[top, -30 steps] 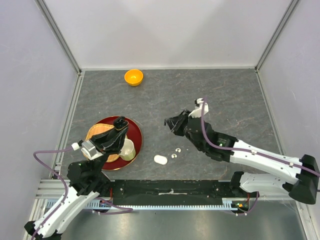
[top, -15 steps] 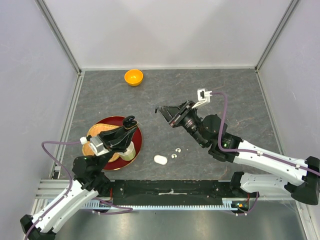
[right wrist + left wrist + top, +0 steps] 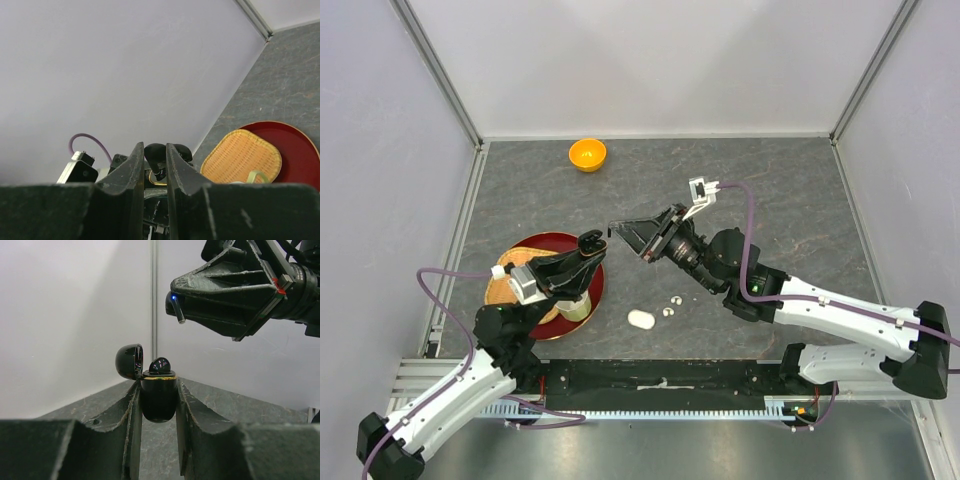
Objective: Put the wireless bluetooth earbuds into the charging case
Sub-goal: Place the earbud in the charging case.
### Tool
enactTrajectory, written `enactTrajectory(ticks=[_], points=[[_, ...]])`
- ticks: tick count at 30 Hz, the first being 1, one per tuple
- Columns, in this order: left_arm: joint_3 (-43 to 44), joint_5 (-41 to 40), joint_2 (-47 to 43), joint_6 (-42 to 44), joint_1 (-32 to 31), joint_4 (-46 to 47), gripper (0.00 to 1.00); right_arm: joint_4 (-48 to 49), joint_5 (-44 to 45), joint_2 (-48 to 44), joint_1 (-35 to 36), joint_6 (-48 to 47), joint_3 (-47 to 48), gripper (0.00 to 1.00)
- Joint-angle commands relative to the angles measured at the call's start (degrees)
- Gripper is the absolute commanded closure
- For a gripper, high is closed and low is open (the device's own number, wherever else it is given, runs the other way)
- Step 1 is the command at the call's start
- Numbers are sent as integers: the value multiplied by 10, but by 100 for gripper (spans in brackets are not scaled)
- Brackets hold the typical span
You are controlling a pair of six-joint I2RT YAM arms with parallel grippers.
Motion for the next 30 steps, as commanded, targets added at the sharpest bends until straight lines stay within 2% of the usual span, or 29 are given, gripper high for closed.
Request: enactTrajectory(ticks=[1, 30], points=[[6, 11, 15, -23, -1, 56, 98, 21, -14, 10, 8, -10, 30, 100], [16, 23, 52, -23, -1, 70, 98, -35, 36, 71, 41, -33, 66, 100]])
